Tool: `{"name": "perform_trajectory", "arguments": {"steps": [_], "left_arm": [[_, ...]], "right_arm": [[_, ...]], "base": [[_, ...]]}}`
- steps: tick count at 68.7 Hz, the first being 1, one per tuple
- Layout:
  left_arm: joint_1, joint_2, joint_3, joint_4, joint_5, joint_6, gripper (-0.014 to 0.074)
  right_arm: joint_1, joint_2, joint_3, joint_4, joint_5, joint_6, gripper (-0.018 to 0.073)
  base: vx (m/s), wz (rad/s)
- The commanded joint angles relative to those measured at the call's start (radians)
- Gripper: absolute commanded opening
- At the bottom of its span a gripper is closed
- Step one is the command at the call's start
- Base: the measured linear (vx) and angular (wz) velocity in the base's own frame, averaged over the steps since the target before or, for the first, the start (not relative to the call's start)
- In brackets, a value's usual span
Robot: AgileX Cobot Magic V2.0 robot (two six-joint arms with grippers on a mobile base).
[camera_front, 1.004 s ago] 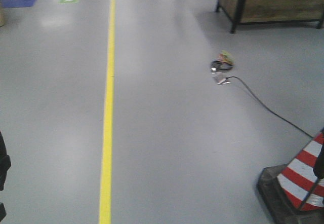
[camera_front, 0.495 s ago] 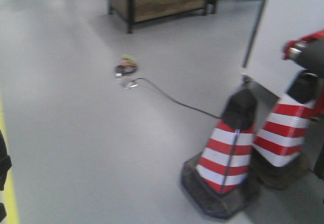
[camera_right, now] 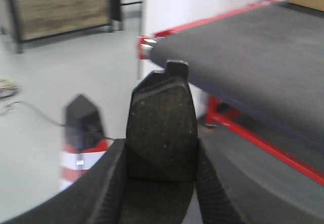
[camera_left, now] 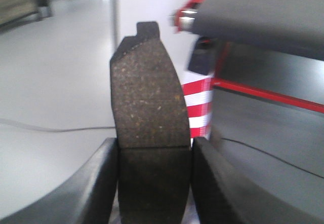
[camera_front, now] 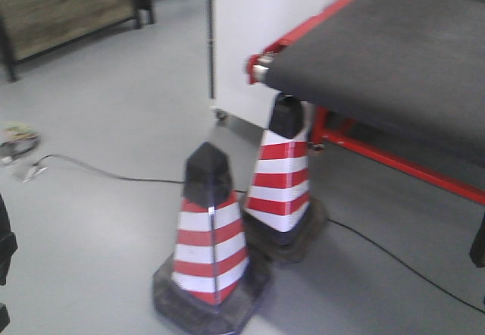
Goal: Move and align brake pads A on conveyor
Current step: 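Turn the base toward the black belt conveyor, then approach the conveyor belt holding both pads above it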
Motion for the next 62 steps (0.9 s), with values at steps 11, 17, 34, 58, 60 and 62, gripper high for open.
{"name": "perform_trajectory", "arguments": {"steps": [11, 17, 34, 58, 60, 62], "left_arm": [[-0.002, 0.006, -0.029, 0.001, -0.098, -0.001, -0.0006], [-0.002, 0.006, -0.029, 0.001, -0.098, -0.001, -0.0006], [-0.002, 0.006, -0.029, 0.001, -0.098, -0.001, -0.0006], [-0.002, 0.006, -0.029, 0.001, -0.098, -0.001, -0.0006], [-0.002, 0.006, -0.029, 0.001, -0.098, -0.001, -0.0006], [-0.002, 0.006, -0.029, 0.001, -0.098, -0.001, -0.0006]], "right_arm": [[-0.002, 0.006, -0.032, 0.002, -0.095, -0.011, -0.0004], [-0.002, 0.006, -0.032, 0.002, -0.095, -0.011, -0.0004], [-0.002, 0.006, -0.032, 0.002, -0.095, -0.011, -0.0004], [-0.002, 0.006, -0.032, 0.002, -0.095, -0.011, -0.0004], [-0.002, 0.006, -0.032, 0.002, -0.095, -0.011, -0.0004], [-0.002, 0.006, -0.032, 0.002, -0.095, -0.011, -0.0004]], "base": [[0.18, -0.78], [0.16, -0.80], [0.14, -0.77], [0.11, -0.56], [0.12, -0.32], [0.12, -0.29]]}}
